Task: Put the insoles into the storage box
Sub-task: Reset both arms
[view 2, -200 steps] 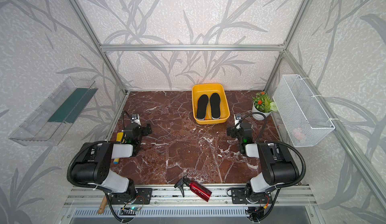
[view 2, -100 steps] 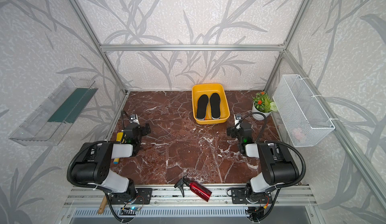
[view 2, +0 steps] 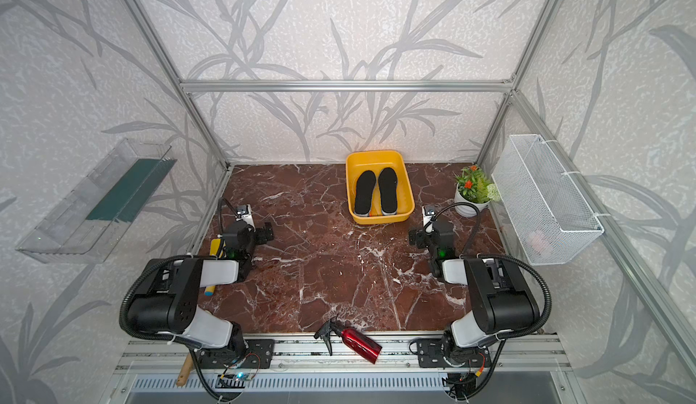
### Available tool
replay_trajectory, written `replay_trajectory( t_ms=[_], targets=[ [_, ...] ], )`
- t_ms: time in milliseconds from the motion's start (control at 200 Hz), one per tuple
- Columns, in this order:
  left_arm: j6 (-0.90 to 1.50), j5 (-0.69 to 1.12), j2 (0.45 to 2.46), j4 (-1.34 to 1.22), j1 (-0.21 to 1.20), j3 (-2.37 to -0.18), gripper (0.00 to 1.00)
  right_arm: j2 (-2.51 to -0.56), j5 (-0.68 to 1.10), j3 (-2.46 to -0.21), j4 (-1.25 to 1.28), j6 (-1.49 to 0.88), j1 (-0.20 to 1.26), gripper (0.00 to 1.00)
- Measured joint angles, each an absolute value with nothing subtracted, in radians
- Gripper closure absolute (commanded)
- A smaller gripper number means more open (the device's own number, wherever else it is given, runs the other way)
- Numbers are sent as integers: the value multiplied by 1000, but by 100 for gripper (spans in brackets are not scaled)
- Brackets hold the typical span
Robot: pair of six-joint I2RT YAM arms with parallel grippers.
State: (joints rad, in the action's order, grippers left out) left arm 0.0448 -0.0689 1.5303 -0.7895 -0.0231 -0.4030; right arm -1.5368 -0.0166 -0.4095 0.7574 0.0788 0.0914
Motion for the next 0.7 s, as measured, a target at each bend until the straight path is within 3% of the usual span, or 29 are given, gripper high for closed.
replay_trajectory(
  t_ms=[700],
  targets=[
    [62, -59, 1529, -771, -42, -404, 1, -1537, -17, -410, 757, 79, 91, 1]
  ],
)
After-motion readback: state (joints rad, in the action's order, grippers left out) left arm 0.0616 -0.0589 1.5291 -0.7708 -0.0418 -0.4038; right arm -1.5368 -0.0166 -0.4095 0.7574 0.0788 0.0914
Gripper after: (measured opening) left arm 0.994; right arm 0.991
